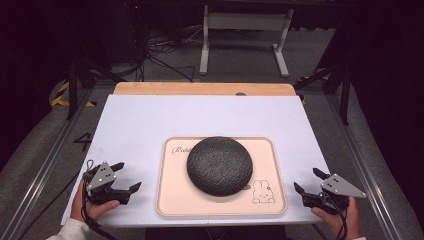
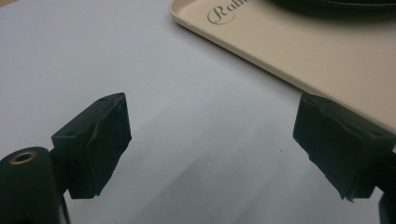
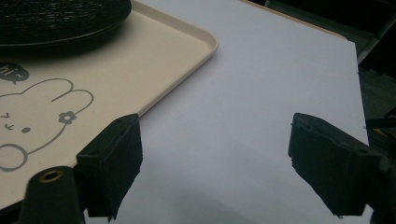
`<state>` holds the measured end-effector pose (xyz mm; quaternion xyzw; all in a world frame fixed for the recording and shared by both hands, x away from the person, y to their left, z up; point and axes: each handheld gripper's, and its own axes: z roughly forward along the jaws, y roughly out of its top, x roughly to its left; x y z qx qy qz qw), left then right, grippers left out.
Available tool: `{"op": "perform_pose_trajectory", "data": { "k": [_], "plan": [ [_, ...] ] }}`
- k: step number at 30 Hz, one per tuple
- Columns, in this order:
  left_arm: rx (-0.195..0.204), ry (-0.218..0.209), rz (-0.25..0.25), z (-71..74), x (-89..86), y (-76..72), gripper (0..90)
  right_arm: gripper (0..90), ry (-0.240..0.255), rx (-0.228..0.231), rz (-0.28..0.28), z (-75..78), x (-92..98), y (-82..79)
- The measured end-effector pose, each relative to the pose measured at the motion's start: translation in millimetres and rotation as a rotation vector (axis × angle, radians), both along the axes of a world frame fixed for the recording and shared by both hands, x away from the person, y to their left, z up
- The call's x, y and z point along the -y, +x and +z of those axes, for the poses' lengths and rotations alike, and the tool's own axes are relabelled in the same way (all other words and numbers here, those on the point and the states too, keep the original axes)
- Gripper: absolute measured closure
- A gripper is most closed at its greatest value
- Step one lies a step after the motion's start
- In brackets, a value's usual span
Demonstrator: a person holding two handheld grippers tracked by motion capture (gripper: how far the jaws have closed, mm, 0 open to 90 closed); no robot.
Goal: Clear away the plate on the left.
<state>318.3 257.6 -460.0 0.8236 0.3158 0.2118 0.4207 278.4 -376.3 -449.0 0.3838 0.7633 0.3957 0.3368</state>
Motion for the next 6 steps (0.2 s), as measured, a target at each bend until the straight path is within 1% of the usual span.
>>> {"op": "perform_pose_trajectory", "data": {
  "k": [4, 6],
  "plan": [
    [0.000, -0.001, 0.000, -0.5, 0.8, 0.8, 12.0, 17.7, 0.005, -0.001, -0.003, -0.1, 0.6, -0.1],
    [-0.007, -0.004, 0.000, -0.9, 1.5, 1.5, 12.0, 17.7, 0.006, -0.001, -0.003, -0.1, 1.4, -0.1]
  ]
}}
